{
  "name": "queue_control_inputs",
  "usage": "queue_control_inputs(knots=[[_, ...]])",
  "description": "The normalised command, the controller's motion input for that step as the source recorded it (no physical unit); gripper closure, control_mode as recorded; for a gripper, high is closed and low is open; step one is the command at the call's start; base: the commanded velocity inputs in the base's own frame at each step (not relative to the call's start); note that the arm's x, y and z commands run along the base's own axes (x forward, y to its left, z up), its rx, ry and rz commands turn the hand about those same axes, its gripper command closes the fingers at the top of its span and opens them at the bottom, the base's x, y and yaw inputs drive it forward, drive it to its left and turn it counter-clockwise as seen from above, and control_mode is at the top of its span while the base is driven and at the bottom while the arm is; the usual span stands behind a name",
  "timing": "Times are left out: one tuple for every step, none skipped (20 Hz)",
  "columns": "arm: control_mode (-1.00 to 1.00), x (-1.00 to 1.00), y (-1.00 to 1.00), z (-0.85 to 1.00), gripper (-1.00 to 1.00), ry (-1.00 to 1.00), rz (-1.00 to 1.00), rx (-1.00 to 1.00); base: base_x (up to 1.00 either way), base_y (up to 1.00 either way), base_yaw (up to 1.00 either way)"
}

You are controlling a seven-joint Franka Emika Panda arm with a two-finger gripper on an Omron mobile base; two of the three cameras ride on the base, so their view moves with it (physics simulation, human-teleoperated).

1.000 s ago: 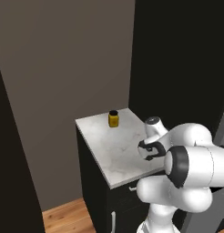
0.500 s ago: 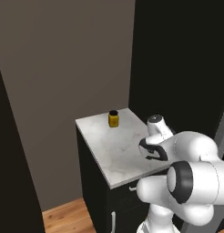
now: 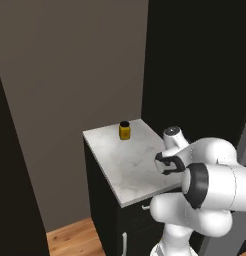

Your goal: Place the sweet potato and squash inside the fridge drawer. Close the drawer after placing the vegetables.

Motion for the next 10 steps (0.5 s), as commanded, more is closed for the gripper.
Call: queue_control_inputs(knots=[[-1.0, 0.39, 0.0, -0.12, -1.0, 0.0, 0.01, 0.0, 0.0, 0.0, 0.0], [-1.0, 0.37, 0.0, -0.11, -1.0, 0.0, 0.01, 0.0, 0.0, 0.0, 0.0], [-1.0, 0.35, 0.0, -0.11, -1.0, 0.0, 0.01, 0.0, 0.0, 0.0, 0.0], [-1.0, 0.31, 0.0, -0.09, -1.0, 0.0, 0.01, 0.0, 0.0, 0.0, 0.0], [-1.0, 0.29, -0.03, -0.11, -1.0, 0.0, 0.0, 0.0, 0.0, 0.0, 0.0], [-1.0, 0.26, -0.06, -0.12, -1.0, 0.0, 0.0, 0.0, 0.0, 0.0, 0.0], [-1.0, 0.24, -0.06, -0.13, -1.0, 0.0, 0.0, 0.0, 0.0, 0.0, 0.0], [-1.0, 0.23, -0.01, -0.17, -1.0, 0.0, 0.0, 0.0, 0.0, 0.0, 0.0], [-1.0, 0.22, 0.0, -0.21, -1.0, 0.0, 0.0, 0.0, 0.0, 0.0, 0.0], [-1.0, 0.21, 0.0, -0.23, -1.0, 0.0, 0.0, 0.0, 0.0, 0.0, 0.0]])
